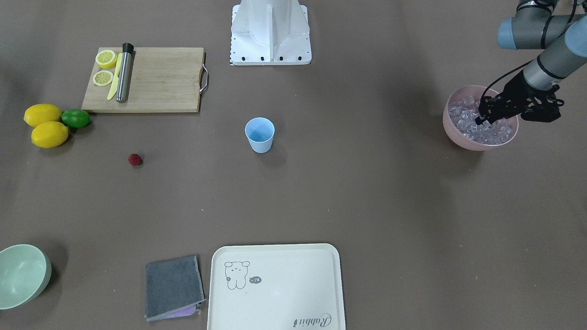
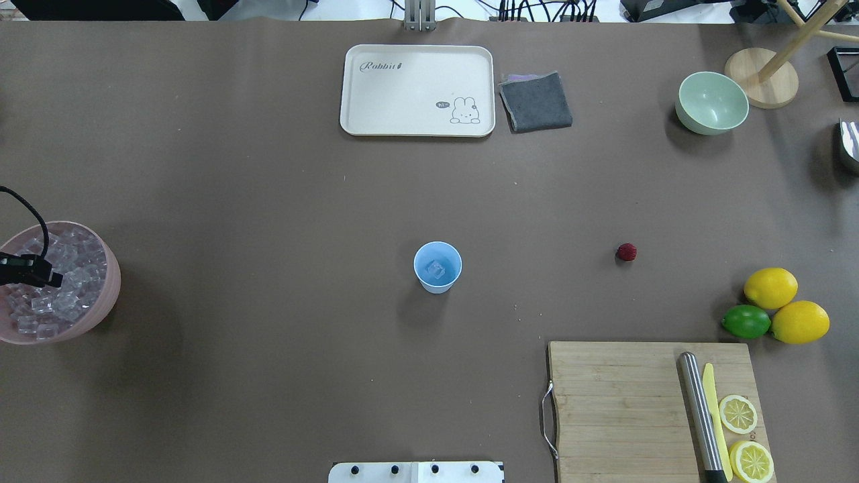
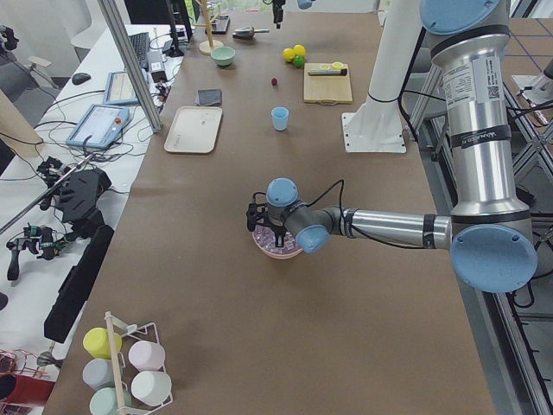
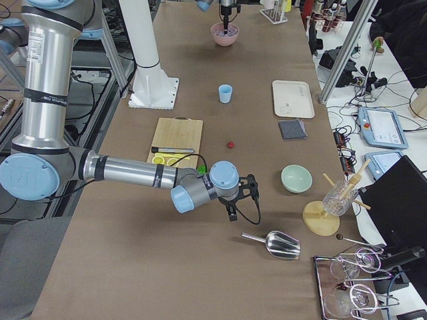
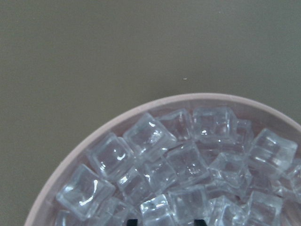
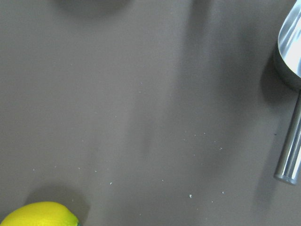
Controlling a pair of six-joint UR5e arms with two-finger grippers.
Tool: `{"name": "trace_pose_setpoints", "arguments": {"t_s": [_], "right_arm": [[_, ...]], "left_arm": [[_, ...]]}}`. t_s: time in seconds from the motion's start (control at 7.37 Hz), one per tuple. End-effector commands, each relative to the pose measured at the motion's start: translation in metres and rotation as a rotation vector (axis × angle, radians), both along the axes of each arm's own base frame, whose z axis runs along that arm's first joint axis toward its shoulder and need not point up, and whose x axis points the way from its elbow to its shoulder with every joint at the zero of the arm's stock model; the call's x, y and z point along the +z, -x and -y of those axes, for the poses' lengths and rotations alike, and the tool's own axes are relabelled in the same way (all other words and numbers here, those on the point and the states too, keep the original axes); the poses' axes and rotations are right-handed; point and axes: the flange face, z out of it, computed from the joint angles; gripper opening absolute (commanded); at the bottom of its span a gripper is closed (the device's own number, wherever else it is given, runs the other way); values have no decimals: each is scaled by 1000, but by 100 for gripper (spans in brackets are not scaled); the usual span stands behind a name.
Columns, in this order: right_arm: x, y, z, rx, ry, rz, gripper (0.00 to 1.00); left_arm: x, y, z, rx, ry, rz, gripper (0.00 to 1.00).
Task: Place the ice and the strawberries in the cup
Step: 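Lower the left gripper into the bowl and grasp another ice cube, then carry the second ice cube with the left gripper over the cup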
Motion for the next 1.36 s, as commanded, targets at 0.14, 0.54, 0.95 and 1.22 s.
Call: {"name": "trace_pose_setpoints", "arguments": {"t_s": [0.14, 0.54, 0.95, 1.22], "right_arm": [[-1, 0, 1, 0, -2, 0, 100], [0, 0, 1, 0, 0, 1, 100], [1, 0, 0, -1, 5, 2, 100], [2, 0, -1, -1, 5, 2, 100]], "left_arm": [[-21, 0, -1, 6, -20, -27, 0], [-82, -4, 1, -6, 17, -142, 0], [-180, -79, 31, -10, 14, -246, 0], [-285, -177, 40, -50, 16, -218, 0]]}}
